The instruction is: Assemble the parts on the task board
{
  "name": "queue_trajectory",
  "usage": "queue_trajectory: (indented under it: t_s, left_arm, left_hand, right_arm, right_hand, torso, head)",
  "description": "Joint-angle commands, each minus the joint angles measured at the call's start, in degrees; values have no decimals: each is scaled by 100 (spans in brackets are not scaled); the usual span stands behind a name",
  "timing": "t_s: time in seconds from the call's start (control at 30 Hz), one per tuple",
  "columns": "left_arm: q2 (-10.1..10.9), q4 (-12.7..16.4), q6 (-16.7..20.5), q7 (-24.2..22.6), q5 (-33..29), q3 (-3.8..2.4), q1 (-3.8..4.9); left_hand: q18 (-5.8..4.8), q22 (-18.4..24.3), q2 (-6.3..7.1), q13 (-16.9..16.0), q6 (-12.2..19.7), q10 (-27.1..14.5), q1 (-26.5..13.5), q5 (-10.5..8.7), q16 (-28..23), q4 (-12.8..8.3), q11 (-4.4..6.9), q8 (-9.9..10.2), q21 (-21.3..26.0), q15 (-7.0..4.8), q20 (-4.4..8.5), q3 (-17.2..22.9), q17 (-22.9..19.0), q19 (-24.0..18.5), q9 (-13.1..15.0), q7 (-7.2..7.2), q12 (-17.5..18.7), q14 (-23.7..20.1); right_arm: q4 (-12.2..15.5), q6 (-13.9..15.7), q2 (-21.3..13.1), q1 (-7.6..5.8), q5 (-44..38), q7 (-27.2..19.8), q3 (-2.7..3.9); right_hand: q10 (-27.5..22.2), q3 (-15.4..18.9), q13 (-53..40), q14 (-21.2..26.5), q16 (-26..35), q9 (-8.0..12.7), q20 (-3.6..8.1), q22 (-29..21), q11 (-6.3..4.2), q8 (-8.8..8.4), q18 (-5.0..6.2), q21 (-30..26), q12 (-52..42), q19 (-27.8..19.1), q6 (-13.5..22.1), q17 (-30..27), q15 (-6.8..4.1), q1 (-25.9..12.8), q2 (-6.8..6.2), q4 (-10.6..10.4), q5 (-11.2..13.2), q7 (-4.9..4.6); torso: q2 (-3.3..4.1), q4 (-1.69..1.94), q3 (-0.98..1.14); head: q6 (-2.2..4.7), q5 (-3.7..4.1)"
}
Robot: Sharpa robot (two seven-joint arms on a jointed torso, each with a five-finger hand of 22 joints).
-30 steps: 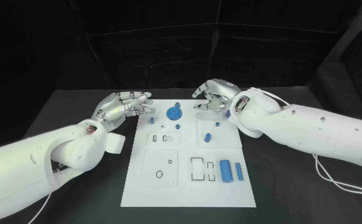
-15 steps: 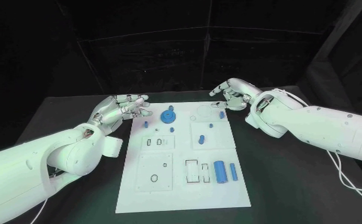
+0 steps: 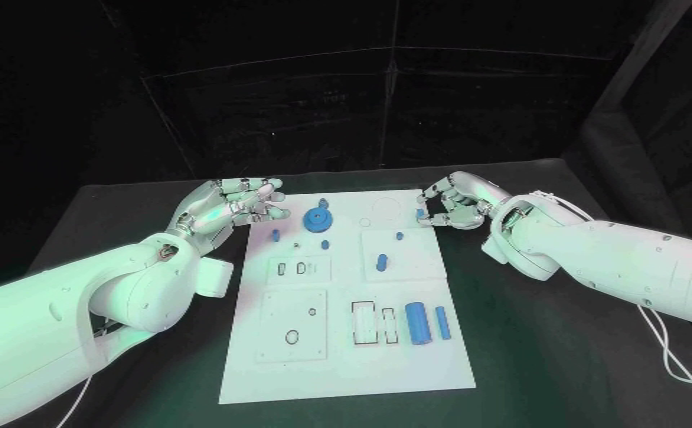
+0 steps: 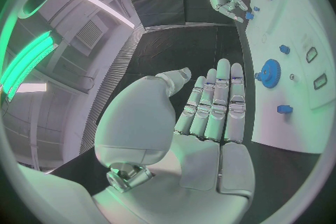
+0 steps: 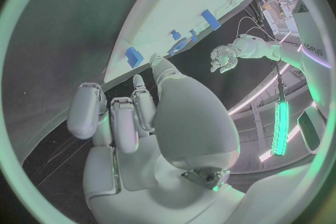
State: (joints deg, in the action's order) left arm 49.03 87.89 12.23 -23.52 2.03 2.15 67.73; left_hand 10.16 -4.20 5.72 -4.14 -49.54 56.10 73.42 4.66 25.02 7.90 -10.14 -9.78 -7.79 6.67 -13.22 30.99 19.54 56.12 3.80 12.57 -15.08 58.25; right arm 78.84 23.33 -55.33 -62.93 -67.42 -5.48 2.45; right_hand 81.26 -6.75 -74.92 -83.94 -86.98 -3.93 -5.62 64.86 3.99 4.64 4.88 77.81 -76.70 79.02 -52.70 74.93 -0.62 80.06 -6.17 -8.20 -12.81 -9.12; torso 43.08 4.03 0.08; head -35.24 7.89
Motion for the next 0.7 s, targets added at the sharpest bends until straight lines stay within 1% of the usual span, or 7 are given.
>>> queue_trajectory:
  t_s: [0.03,0.2,0.27,0.33,0.43,0.6,0.7]
  left_arm:
    - [-7,-4,-58,-36,15,-3,2]
    - [-8,-9,-60,-35,15,-3,-4]
    - [-8,-10,-61,-35,15,-3,-5]
    - [-8,-10,-62,-35,15,-3,-6]
    - [-7,-10,-62,-34,15,-3,-6]
    - [-7,-9,-65,-34,15,-3,-7]
    - [-10,-10,-68,-35,15,-3,-7]
  left_hand:
    - [27,8,-11,-7,36,-44,-40,-19,19,0,8,-23,30,16,-6,-46,10,40,4,121,-19,-36]
    - [27,8,-11,-7,36,-44,-40,-19,19,0,8,-23,30,16,-6,-46,10,40,4,121,-19,-36]
    - [27,8,-11,-7,36,-44,-40,-19,19,0,8,-23,30,16,-6,-46,10,40,4,121,-19,-36]
    - [27,8,-11,-7,36,-44,-40,-19,19,0,8,-23,30,16,-6,-46,10,40,4,121,-19,-36]
    - [27,8,-11,-7,36,-44,-40,-19,19,0,8,-23,30,16,-6,-46,10,40,4,121,-19,-36]
    - [27,8,-11,-7,36,-44,-40,-19,19,0,8,-23,30,16,-6,-46,10,40,4,121,-19,-36]
    - [27,8,-11,-7,36,-44,-40,-19,19,0,8,-23,30,16,-6,-46,10,40,4,121,-19,-36]
  right_arm:
    - [-73,-51,29,10,73,-93,6]
    - [-173,-104,78,23,74,-76,7]
    - [-211,-114,101,25,74,-73,7]
    - [-236,-122,116,26,74,-68,7]
    - [-278,-148,143,27,74,-53,7]
    - [-336,-199,206,27,66,-31,7]
    - [-370,-235,257,28,38,-16,7]
  right_hand:
    - [-39,36,-288,-452,27,4,1,2,6,-21,6,-30,36,-27,-32,823,22,3,-42,9,-28,-4]
    - [-41,42,-285,-453,25,5,1,-1,7,-26,7,-31,39,-27,-24,826,22,0,-42,8,-37,-5]
    - [-39,43,-288,-454,25,5,1,-1,7,-28,7,-31,36,-27,-24,828,23,3,-32,9,-48,-5]
    - [-33,39,-295,-455,22,2,1,4,5,-24,6,-29,28,-24,-36,835,22,15,-7,16,-69,-4]
    - [-17,24,-313,-460,14,-15,7,20,-8,21,3,-21,8,-12,-134,853,13,56,64,46,-92,12]
    - [9,-1,-341,-467,3,-30,20,49,-29,84,-2,-5,-24,5,-263,879,-3,97,140,88,-71,33]
    - [30,-21,-365,-472,-7,-37,30,72,-42,120,-6,8,-52,18,-342,899,-14,116,178,113,-51,48]
  torso:
    - [-4,17,-8]
    - [-4,9,-14]
    - [-3,6,-14]
    - [-5,3,-12]
    - [-5,5,-13]
    - [-6,7,-14]
    - [-5,10,-15]
  head:
    - [-10,6]
    - [-19,-3]
    - [-16,0]
    - [-17,1]
    - [-21,10]
    - [-24,9]
    - [-37,8]
